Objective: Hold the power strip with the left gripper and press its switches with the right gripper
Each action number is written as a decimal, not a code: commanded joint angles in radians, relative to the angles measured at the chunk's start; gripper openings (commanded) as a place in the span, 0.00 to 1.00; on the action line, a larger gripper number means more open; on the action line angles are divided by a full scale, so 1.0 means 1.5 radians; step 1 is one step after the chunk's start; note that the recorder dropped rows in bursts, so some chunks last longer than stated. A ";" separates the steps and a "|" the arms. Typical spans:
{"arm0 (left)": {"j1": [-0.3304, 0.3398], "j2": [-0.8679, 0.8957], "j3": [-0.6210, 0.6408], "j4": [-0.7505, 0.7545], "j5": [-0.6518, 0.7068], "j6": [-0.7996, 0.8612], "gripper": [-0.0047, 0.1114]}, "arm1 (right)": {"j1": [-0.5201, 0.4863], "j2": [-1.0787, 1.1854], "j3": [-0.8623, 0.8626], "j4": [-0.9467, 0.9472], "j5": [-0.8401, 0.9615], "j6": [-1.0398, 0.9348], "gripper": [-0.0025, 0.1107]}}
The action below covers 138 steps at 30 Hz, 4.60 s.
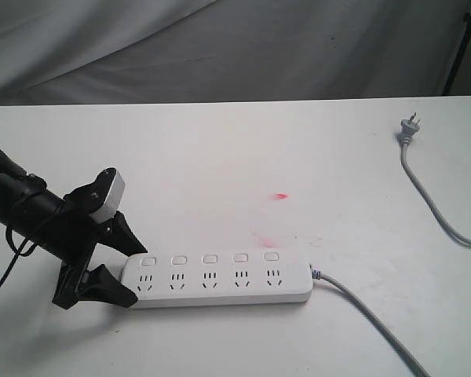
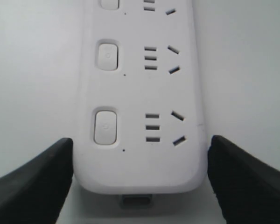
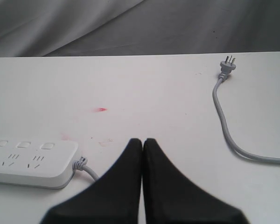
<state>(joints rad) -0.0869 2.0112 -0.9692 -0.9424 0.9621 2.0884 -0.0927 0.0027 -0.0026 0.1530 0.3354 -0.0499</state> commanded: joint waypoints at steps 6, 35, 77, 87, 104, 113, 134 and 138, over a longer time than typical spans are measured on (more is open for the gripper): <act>-0.004 0.002 -0.001 0.013 0.002 0.004 0.47 | -0.004 -0.002 0.002 -0.009 -0.001 0.002 0.02; -0.004 0.002 -0.001 0.009 0.002 0.004 0.47 | -0.004 -0.002 0.002 -0.009 -0.001 0.002 0.02; -0.004 0.002 -0.001 0.001 0.002 0.004 0.83 | -0.004 -0.002 0.002 -0.009 -0.001 0.002 0.02; -0.004 -0.038 -0.001 -0.020 0.008 -0.033 0.83 | -0.004 -0.002 0.002 -0.009 -0.001 0.002 0.02; -0.004 -0.330 -0.001 -0.031 0.007 -0.050 0.21 | -0.004 -0.002 0.002 -0.009 -0.001 0.002 0.02; -0.004 -0.414 -0.001 -0.007 -0.123 -0.295 0.04 | -0.004 -0.002 0.002 -0.009 -0.001 0.002 0.02; -0.004 -0.433 -0.001 0.044 -0.121 -0.808 0.04 | -0.004 -0.002 0.002 -0.009 -0.001 0.002 0.02; -0.004 -0.433 -0.001 0.044 -0.121 -0.808 0.04 | -0.004 -0.002 0.002 -0.009 -0.001 0.002 0.02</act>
<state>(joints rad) -0.0869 1.3677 -0.9674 -0.8754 0.7876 0.8893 -0.0927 0.0027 -0.0026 0.1530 0.3354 -0.0499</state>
